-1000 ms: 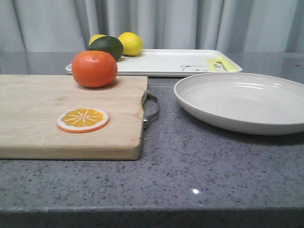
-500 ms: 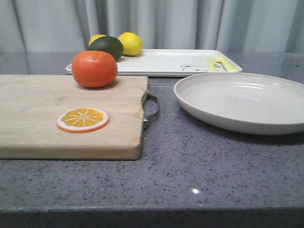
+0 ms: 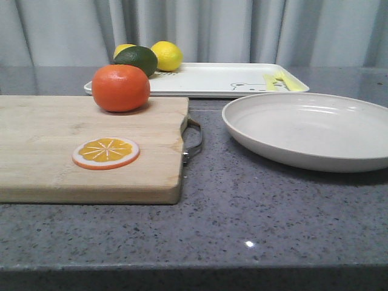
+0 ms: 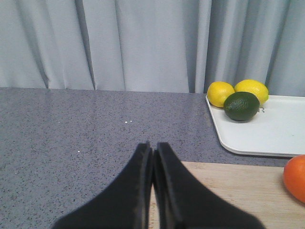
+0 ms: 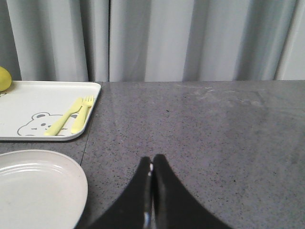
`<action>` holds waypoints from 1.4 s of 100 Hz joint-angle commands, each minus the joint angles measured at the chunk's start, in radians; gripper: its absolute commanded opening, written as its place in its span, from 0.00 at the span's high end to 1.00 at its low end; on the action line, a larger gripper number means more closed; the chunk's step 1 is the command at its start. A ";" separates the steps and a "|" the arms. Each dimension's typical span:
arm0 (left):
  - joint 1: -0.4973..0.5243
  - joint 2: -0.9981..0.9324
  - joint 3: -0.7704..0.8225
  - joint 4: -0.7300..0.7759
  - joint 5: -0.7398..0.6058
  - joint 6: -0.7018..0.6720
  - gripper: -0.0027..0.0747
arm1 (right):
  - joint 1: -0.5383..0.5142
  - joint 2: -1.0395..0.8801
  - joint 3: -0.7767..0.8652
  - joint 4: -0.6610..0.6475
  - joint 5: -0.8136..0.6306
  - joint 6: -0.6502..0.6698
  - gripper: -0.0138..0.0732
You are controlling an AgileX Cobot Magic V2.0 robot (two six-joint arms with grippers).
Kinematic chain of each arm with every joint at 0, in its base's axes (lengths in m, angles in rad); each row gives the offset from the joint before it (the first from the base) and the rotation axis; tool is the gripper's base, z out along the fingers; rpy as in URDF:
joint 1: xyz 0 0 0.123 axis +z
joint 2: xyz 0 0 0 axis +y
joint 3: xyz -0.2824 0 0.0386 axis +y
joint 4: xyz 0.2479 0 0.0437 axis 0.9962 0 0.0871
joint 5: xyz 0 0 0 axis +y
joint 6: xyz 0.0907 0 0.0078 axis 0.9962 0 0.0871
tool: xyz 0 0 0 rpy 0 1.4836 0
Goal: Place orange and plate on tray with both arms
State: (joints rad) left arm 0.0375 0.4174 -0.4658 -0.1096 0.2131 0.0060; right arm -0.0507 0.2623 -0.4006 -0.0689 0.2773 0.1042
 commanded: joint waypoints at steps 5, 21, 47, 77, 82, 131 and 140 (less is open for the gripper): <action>-0.006 0.030 -0.047 -0.009 -0.044 -0.006 0.99 | 0.002 0.087 -0.100 -0.003 -0.053 -0.001 0.91; -0.006 0.030 -0.047 -0.002 -0.045 -0.006 0.99 | 0.002 0.106 -0.113 -0.003 -0.083 -0.001 0.91; -0.006 0.041 -0.047 -0.040 -0.015 -0.006 0.99 | 0.002 0.106 -0.112 -0.003 -0.081 -0.001 0.91; -0.006 0.179 -0.086 -0.038 -0.005 -0.006 0.52 | 0.002 0.106 -0.112 -0.003 -0.081 -0.001 0.91; -0.006 0.213 -0.108 -0.038 -0.003 -0.006 0.42 | 0.002 0.106 -0.112 -0.003 -0.081 -0.001 0.91; -0.125 0.658 -0.569 -0.038 0.238 0.076 0.34 | 0.002 0.106 -0.112 -0.003 -0.081 -0.001 0.91; -0.185 0.740 -0.640 -0.038 0.245 0.103 0.28 | 0.002 0.106 -0.112 -0.003 -0.081 -0.001 0.91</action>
State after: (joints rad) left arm -0.0924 1.1040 -1.0117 -0.1347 0.5037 0.0816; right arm -0.0507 0.3528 -0.4784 -0.0689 0.2812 0.1042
